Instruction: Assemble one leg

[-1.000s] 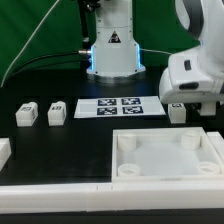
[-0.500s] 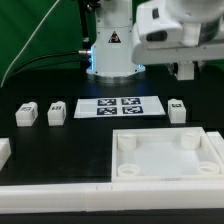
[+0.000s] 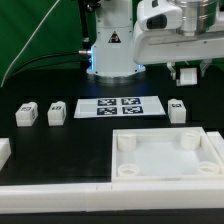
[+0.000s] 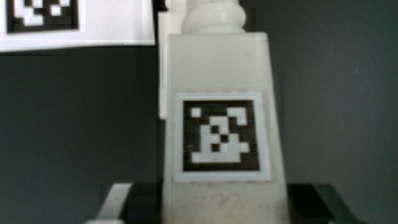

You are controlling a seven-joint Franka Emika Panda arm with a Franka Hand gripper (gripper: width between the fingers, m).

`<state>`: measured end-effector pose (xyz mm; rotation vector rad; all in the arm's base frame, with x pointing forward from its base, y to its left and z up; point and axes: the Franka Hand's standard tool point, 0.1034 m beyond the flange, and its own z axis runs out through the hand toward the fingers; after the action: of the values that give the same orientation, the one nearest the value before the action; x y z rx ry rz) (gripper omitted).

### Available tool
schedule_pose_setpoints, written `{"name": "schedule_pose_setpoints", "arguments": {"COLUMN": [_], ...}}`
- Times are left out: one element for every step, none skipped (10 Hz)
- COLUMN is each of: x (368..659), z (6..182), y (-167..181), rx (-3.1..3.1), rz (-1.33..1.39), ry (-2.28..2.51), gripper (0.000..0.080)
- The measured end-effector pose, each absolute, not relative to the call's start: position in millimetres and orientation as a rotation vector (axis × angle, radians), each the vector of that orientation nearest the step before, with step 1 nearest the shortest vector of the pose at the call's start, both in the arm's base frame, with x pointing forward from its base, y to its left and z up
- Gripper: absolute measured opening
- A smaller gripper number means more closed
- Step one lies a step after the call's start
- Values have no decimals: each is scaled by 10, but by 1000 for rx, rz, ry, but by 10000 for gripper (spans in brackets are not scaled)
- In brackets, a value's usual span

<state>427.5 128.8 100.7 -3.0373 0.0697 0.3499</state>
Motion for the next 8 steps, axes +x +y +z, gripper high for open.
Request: {"name": "schedule_pose_setpoints", "arguments": {"x": [4261, 4377, 4492, 4641, 4793, 4880, 5030, 5093], "z": [1008, 1056, 1133, 1227, 1327, 1393, 1520, 1539], "y": [1279, 1233, 1169, 1149, 1142, 1134, 1164, 1142], "rx": [-3046, -3048, -3044, -3032, -3009, -2994, -2951, -2954], "rz": [256, 87, -70, -201, -362, -438, -597, -604], "ry": [66, 33, 19, 20, 27, 35, 68, 46], "gripper": [294, 294, 294, 294, 294, 294, 294, 294]}}
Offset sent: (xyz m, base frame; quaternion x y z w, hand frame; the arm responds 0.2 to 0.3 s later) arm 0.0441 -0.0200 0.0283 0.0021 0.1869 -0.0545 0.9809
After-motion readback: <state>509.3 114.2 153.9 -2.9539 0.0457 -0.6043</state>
